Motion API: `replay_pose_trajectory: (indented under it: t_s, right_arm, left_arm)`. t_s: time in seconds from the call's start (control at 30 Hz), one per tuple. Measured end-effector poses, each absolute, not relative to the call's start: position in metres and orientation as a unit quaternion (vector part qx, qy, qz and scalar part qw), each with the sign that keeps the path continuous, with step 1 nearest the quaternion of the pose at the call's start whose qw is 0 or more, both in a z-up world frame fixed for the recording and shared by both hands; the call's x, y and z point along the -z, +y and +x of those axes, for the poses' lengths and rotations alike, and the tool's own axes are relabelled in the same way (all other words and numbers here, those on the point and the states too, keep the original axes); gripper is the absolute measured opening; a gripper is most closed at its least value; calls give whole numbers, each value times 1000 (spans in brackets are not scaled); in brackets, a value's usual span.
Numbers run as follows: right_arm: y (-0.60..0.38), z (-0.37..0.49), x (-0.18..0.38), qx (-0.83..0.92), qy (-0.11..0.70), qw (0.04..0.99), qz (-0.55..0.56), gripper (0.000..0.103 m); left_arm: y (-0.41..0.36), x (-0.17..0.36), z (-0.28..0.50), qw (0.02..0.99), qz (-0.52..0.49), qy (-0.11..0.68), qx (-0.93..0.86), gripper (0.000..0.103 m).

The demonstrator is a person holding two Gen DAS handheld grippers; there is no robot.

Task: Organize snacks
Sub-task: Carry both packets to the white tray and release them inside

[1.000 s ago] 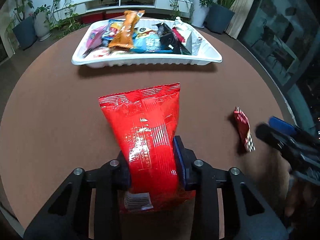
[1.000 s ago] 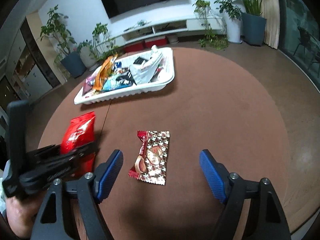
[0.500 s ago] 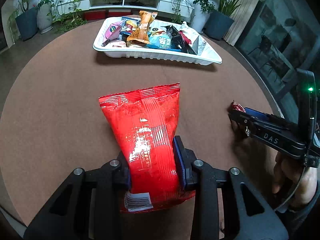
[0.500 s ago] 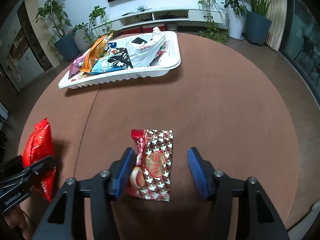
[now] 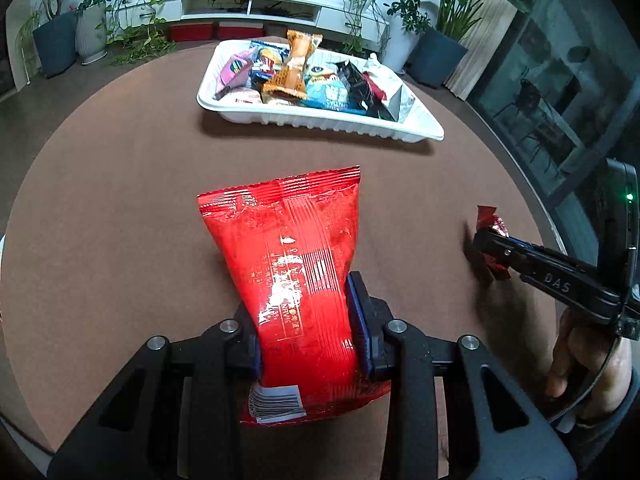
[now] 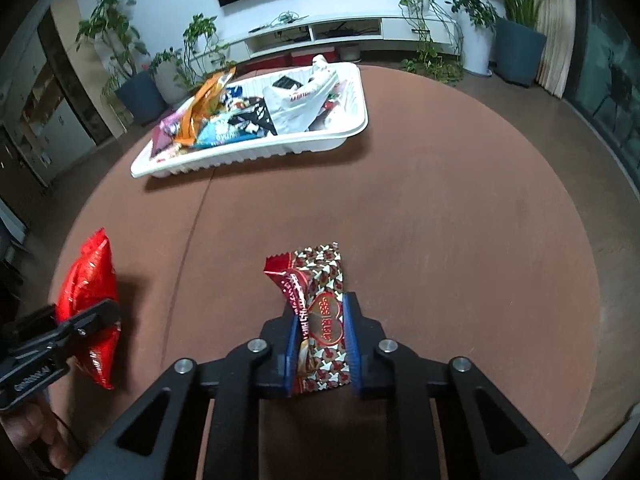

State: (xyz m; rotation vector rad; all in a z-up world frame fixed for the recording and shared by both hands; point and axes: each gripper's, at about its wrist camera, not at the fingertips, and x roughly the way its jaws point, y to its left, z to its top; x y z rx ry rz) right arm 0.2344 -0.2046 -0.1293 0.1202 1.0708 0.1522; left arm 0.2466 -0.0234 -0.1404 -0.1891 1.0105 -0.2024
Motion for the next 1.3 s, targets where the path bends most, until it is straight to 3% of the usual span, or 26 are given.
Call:
replay_pose_trajectory:
  t_s: [0.33,0.7,0.9,1.3]
  right_arm:
    - [-236,251,90,-81,480,864,125,22]
    - [-213,357,20,-151,440,867,178,22]
    - [-176,421,23,-176,458,850,189,22]
    - [-133,484,96,-172,523,815,181,22]
  left_arm:
    - [7,91,279,888,-95,440,89,31]
    - [29,27,388,907,-65,407,86,31]
    - [30,39,451,895,-59,431,96,31]
    - [6,100,510,871,-38,475,122,31]
